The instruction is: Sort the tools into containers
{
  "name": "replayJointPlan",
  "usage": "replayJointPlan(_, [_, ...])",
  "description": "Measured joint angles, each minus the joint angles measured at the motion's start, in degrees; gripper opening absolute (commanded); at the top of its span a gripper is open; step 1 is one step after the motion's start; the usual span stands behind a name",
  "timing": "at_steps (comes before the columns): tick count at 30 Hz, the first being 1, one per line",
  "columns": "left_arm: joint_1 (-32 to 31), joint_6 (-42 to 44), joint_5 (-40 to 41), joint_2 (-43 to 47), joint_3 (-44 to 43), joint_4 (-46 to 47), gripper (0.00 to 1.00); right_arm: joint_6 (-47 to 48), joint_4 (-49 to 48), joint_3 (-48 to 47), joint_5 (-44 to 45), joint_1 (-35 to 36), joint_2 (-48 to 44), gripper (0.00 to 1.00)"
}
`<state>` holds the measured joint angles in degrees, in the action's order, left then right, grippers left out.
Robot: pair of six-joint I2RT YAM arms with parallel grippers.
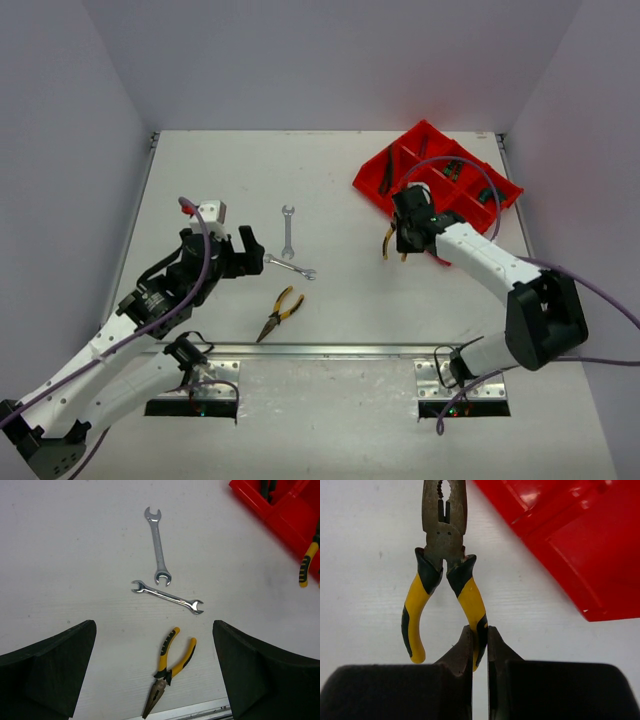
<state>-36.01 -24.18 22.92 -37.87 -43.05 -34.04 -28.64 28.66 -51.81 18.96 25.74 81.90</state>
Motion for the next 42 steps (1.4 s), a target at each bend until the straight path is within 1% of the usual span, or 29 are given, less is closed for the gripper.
replayJointPlan(6, [0.0,0.0,-0.1,0.4,0.0,0.0,1.00,-0.4,-3.0,-9.3,1.0,-8.7,4.9,0.00])
replayJointPlan(14, [0.0,0.1,-0.1,0.5,0.0,0.0,1.00,-0.3,-5.5,-18.4,0.9,-15.1,12.2,0.00])
replayJointPlan(20, [0.0,0.2,-0.3,0.5,0.0,0.1,1.00,-0.3,-6.7,-20.5,0.4,-17.9,18.8,0.00])
replayJointPlan(24, [0.0,0.2,-0.3,0.1,0.0,0.3,1.00,-0.8,-6.6,-20.5,-0.2,-18.0,21.1,0.05])
replayJointPlan(26, [0.0,0.2,-0.3,-0.1,0.0,0.4,1.00,-1.1,-6.7,-20.5,-0.6,-18.0,21.7,0.06])
replayJointPlan(27, [0.0,0.2,-0.3,-0.2,0.0,0.4,1.00,-1.2,-6.9,-20.5,-1.0,-18.0,22.0,0.09])
replayJointPlan(28, [0.0,0.2,-0.3,-0.3,0.0,0.4,1.00,-1.2,-7.0,-20.8,-1.2,-18.0,22.5,0.15])
replayJointPlan(31, [0.0,0.2,-0.3,-0.5,0.0,0.4,1.00,-1.3,-7.2,-21.7,-1.6,-18.1,24.6,0.40])
replayJointPlan(32, [0.0,0.2,-0.3,-0.5,0.0,0.4,1.00,-1.4,-7.2,-22.0,-1.6,-18.2,25.1,0.59])
replayJointPlan(33, [0.0,0.2,-0.2,-0.5,0.0,0.4,1.00,-1.4,-7.2,-22.4,-1.7,-18.3,25.3,0.67])
replayJointPlan(36, [0.0,0.2,-0.2,-0.5,0.0,0.4,1.00,-1.8,-7.7,-23.8,-1.8,-18.4,25.3,0.78])
replayJointPlan(42, [0.0,0.2,-0.2,-0.8,0.0,0.4,1.00,-1.8,-7.1,-24.3,-3.6,-18.5,23.6,0.85])
